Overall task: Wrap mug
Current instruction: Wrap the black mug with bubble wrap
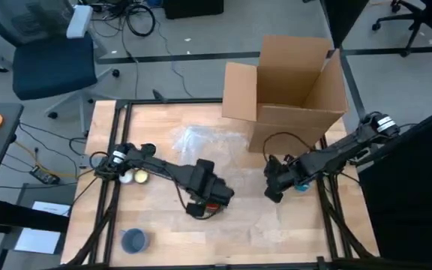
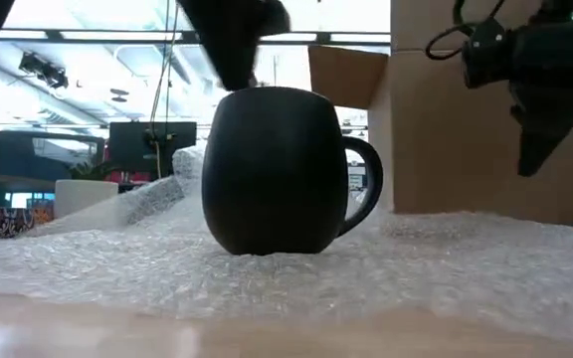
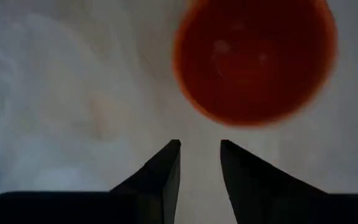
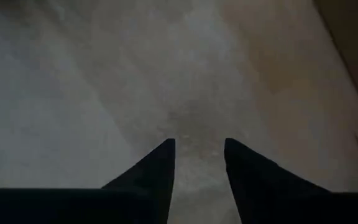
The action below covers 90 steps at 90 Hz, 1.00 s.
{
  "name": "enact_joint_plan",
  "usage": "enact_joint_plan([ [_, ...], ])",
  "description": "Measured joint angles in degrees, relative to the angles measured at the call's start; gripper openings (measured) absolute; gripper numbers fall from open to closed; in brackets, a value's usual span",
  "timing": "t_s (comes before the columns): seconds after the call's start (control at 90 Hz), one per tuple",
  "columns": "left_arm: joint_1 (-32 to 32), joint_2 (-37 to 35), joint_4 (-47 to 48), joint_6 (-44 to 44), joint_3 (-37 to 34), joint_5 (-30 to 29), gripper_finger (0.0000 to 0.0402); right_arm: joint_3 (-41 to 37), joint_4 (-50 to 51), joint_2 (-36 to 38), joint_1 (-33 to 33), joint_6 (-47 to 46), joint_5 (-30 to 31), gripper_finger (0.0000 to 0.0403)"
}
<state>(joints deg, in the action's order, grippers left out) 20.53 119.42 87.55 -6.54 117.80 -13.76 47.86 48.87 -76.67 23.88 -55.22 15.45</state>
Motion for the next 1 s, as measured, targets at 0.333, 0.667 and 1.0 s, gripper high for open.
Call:
enact_joint_plan([
  [0.333,5.52,-3.06,2.24,-6.34,-0.02,0.02,0.0097,0.0,7.12,-8.79,-1.18,-4.62,-1.71,0.018],
  [0.667,10.15,-4.07,2.12,-14.52,-0.04,-0.45,0.0097,0.0,0.13,-12.38,-2.01,-8.05,-8.69,0.0221],
  [1.0,14.46,-4.42,2.4,-25.78,-5.27,-0.49,0.0097,0.27,-2.55,-16.08,-1.8,-9.68,-8.16,0.0151],
])
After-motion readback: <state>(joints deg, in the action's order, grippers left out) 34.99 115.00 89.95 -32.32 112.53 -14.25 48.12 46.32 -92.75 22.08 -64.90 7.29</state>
